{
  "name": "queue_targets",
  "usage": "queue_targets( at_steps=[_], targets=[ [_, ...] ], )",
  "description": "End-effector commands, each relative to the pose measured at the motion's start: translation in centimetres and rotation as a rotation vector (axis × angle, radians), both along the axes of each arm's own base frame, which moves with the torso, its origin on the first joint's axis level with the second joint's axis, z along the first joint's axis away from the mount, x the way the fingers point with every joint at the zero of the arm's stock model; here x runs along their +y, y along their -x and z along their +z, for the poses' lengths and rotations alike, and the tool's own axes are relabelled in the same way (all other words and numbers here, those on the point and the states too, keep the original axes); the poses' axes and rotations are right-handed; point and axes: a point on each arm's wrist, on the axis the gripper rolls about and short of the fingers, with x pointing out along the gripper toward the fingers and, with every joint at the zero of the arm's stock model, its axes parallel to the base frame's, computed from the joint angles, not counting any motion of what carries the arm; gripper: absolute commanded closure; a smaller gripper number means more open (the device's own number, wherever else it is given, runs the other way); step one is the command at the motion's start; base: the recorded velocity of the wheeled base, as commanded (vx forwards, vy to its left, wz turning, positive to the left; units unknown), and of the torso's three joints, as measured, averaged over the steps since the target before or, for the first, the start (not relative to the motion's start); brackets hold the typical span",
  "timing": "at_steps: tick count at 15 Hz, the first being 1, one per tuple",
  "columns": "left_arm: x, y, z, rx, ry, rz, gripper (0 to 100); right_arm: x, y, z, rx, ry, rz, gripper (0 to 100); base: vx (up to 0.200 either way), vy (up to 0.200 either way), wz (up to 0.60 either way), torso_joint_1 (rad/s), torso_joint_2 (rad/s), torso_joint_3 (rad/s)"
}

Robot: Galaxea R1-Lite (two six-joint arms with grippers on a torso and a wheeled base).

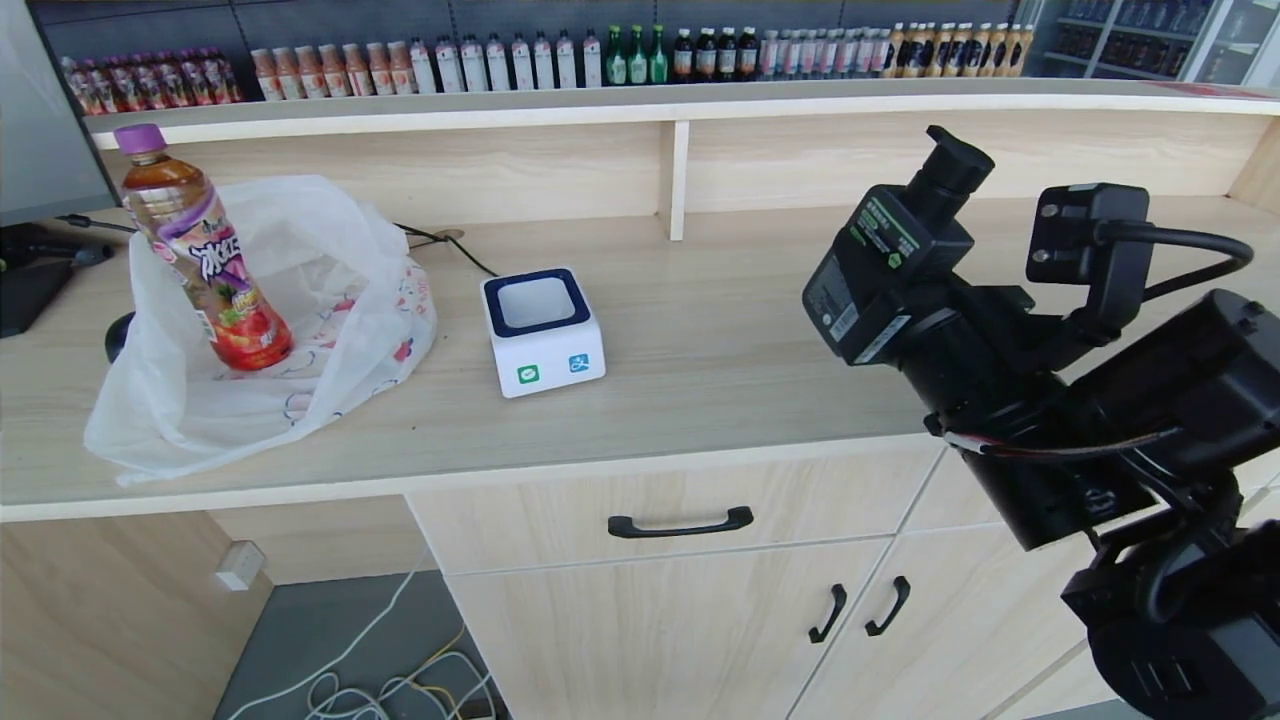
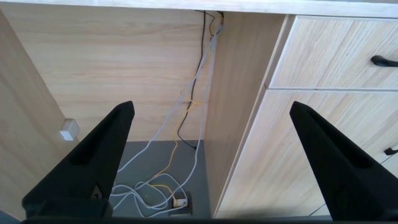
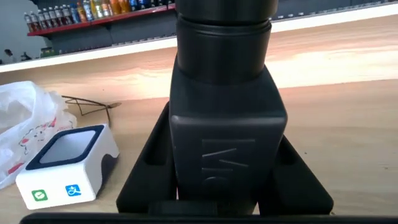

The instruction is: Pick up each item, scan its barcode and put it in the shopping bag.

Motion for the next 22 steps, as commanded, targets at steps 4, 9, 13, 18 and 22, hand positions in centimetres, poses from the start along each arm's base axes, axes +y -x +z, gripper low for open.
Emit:
queue_targets(
  at_steps=[4,9,13,18,22],
  targets=[
    [0.0,0.0,0.0,-0.001,0.000,0.000,0,0.3,0.8,-0.1,0.009,-0.003,0.012,100,0.000,0.200,0.00,0.000,0.00,0.001],
    [0.0,0.0,0.0,-0.001,0.002,0.000,0,0.7,1.4,-0.4,0.019,-0.004,0.063,100,0.000,0.200,0.00,0.006,0.00,0.002],
    [0.0,0.0,0.0,-0.001,0.003,0.000,0,2.0,2.7,-1.0,0.038,0.015,0.124,100,0.000,0.200,0.00,0.006,0.00,-0.004],
    [0.0,0.0,0.0,-0.001,0.000,0.000,0,0.9,3.8,-1.4,0.056,0.039,0.121,100,0.000,0.200,0.00,0.002,0.00,0.004],
    [0.0,0.0,0.0,-0.001,0.002,0.000,0,1.1,3.9,-2.1,0.056,0.120,0.101,100,0.000,0.000,0.00,0.000,0.00,0.000]
  ],
)
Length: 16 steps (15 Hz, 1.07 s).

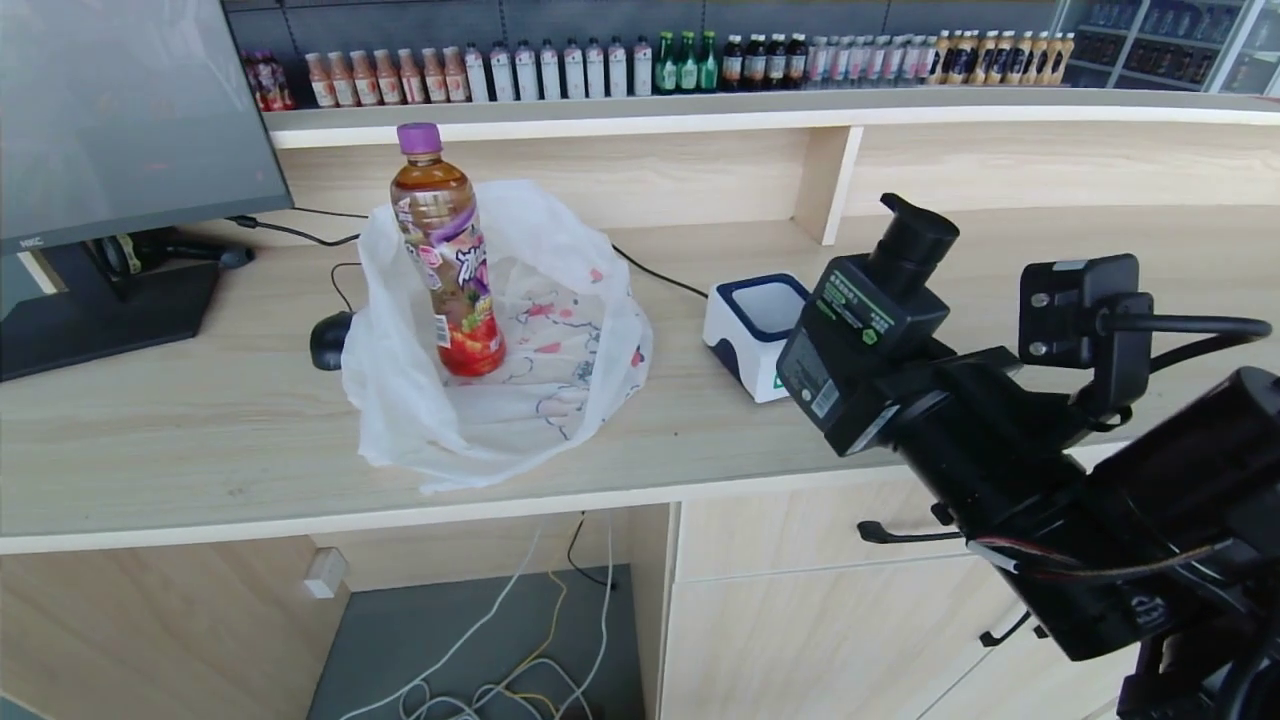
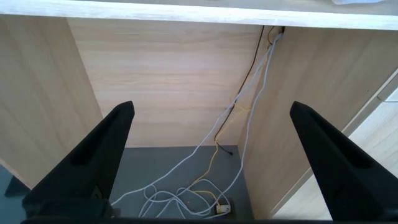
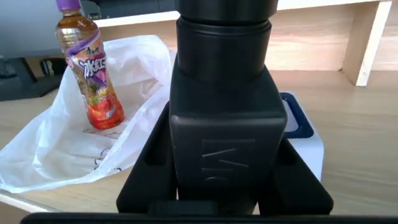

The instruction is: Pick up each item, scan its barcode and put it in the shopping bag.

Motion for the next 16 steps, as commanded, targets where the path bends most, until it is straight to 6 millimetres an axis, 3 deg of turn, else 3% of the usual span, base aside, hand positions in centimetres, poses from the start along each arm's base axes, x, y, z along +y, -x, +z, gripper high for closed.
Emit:
queue_targets(
  at_steps=[1,3,8,13,16],
  targets=[
    [0.0,0.0,0.0,0.000,0.000,0.000,0,0.2,0.0,-0.2,-0.015,0.054,-0.020,100,0.000,0.000,0.00,0.000,0.00,0.000],
    [0.0,0.0,0.0,0.000,0.000,0.000,0,0.5,-0.4,0.1,-0.072,0.147,-0.063,100,0.000,0.000,0.00,0.000,0.00,0.000],
    [0.0,0.0,0.0,0.000,0.000,0.000,0,1.8,-1.9,4.6,-0.219,0.229,-0.187,100,0.000,0.000,0.00,0.000,0.00,0.000],
    [0.0,0.0,0.0,0.000,0.000,0.000,0,2.3,-2.1,5.5,-0.291,0.318,-0.225,100,0.000,0.000,0.00,0.000,0.00,0.000],
    [0.0,0.0,0.0,0.000,0.000,0.000,0,1.4,-3.2,5.2,-0.349,0.376,-0.180,100,0.000,0.000,0.00,0.000,0.00,0.000]
  ],
)
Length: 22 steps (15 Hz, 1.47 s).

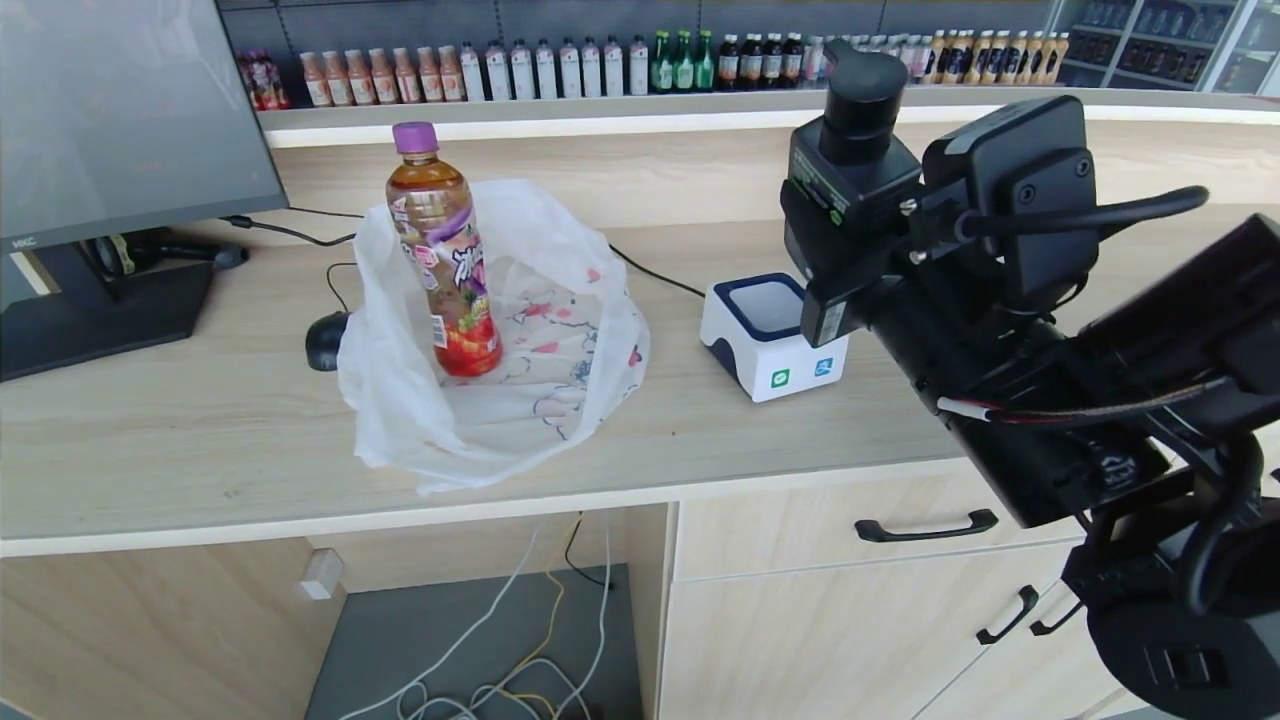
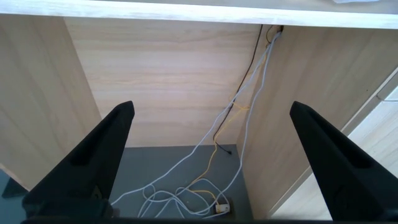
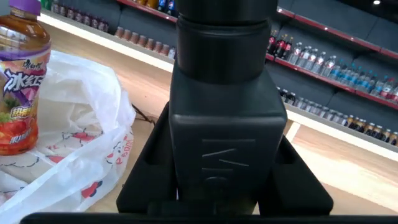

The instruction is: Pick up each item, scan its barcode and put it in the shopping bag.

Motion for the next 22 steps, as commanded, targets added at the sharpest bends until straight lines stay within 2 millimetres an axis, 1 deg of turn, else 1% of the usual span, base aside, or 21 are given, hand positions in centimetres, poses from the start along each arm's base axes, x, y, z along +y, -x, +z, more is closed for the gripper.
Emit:
queue_targets(
  at_steps=[1,5,7,8,10,11,13,15,17,18,20,22],
  targets=[
    [0.0,0.0,0.0,-0.001,0.000,0.000,0,-1.0,-1.4,-0.6,-0.031,0.076,0.009,100,0.000,0.000,0.00,0.000,0.00,0.000],
    [0.0,0.0,0.0,-0.001,0.000,0.000,0,-2.5,-4.1,-1.9,-0.070,0.181,0.064,100,0.000,0.000,0.00,0.000,0.00,0.000],
    [0.0,0.0,0.0,-0.001,0.000,0.000,0,-3.0,-5.1,-1.3,-0.125,0.205,0.105,100,0.000,0.000,0.00,0.000,0.00,0.000],
    [0.0,0.0,0.0,-0.001,0.000,0.000,0,-3.1,-5.5,-1.3,-0.135,0.217,0.123,100,0.000,0.000,0.00,0.000,0.00,0.000],
    [0.0,0.0,0.0,-0.001,0.000,0.000,0,-3.7,-6.5,-1.8,-0.145,0.254,0.158,100,0.000,0.000,0.00,0.000,0.00,0.000],
    [0.0,0.0,0.0,-0.001,0.000,0.000,0,-4.4,-7.1,-2.2,-0.151,0.287,0.182,100,0.000,0.000,0.00,0.000,0.00,0.000],
    [0.0,0.0,0.0,-0.001,0.000,0.000,0,-5.0,-7.9,-2.8,-0.138,0.304,0.177,100,0.000,0.000,0.00,0.000,0.00,0.000],
    [0.0,0.0,0.0,-0.001,0.000,0.000,0,-5.2,-9.1,-3.1,-0.160,0.333,0.206,100,0.000,0.000,0.00,0.000,0.00,0.000],
    [0.0,0.0,0.0,-0.001,0.000,0.000,0,-4.7,-10.1,-3.2,-0.200,0.362,0.259,100,0.000,0.000,0.00,0.000,0.00,0.000],
    [0.0,0.0,0.0,-0.001,0.000,0.000,0,-4.9,-10.7,-3.3,-0.217,0.382,0.274,100,0.000,0.000,0.00,0.000,0.00,0.000],
    [0.0,0.0,0.0,-0.001,0.000,0.000,0,-6.2,-11.6,-3.5,-0.250,0.443,0.277,100,0.000,0.000,0.00,0.000,0.00,0.000],
    [0.0,0.0,0.0,-0.001,0.000,0.000,0,-6.9,-12.0,-3.7,-0.251,0.461,0.277,100,0.000,0.000,0.00,0.000,0.00,0.000]
  ],
)
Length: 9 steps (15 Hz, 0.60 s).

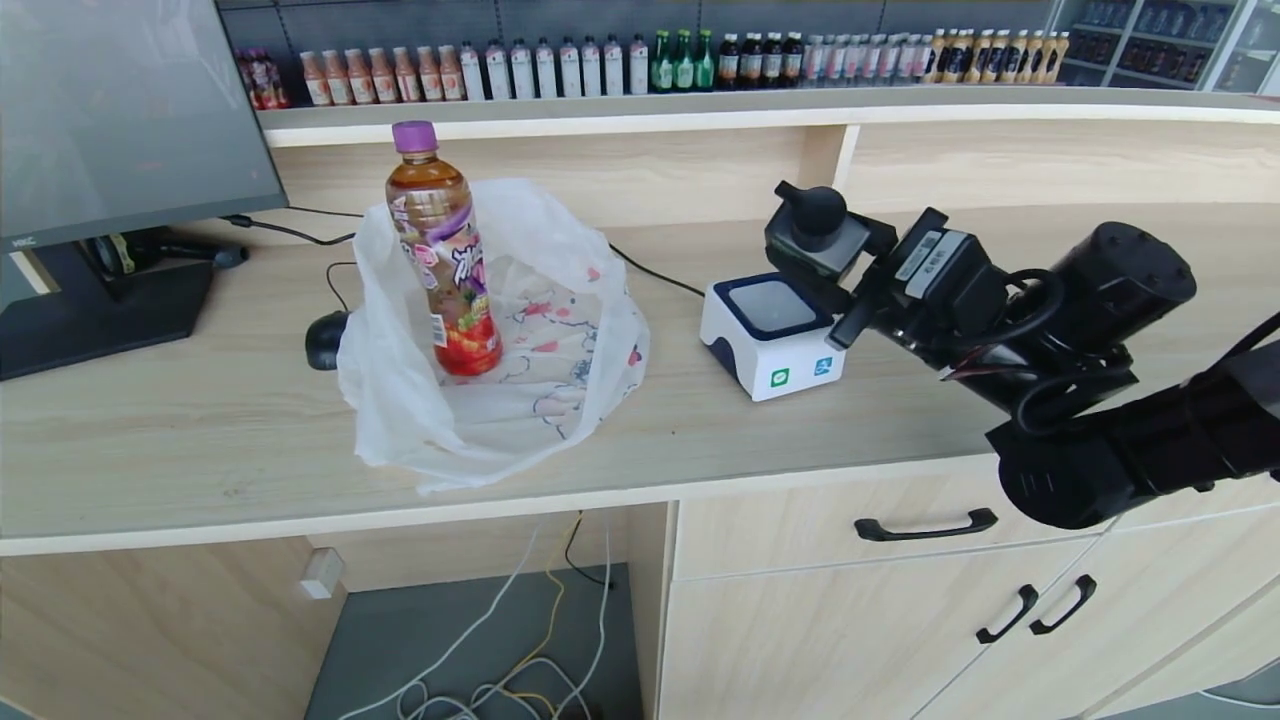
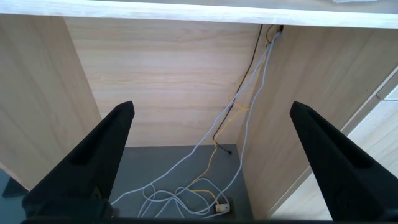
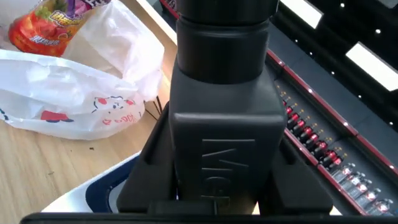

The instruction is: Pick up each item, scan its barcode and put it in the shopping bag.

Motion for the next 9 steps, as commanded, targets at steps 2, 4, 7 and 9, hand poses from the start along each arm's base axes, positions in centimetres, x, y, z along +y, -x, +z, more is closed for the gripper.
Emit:
queue_targets(
  at_steps=[2,4,7,9],
  targets=[
    [0.0,0.0,0.0,-0.001,0.000,0.000,0,-0.6,-0.8,-0.9,0.004,0.025,-0.014,100,0.000,0.000,0.00,0.000,0.00,0.000],
    [0.0,0.0,0.0,-0.001,0.000,0.000,0,0.2,-0.7,-1.5,-0.017,0.068,0.031,100,0.000,0.000,0.00,0.000,0.00,0.000],
    [0.0,0.0,0.0,-0.001,0.000,0.000,0,0.0,-0.9,-1.6,-0.025,0.086,0.057,100,0.000,0.000,0.00,0.000,0.00,0.000],
    [0.0,0.0,0.0,-0.001,0.000,0.000,0,0.2,-1.1,-2.2,-0.024,0.110,0.090,100,0.000,0.000,0.00,0.000,0.00,0.000]
  ],
)
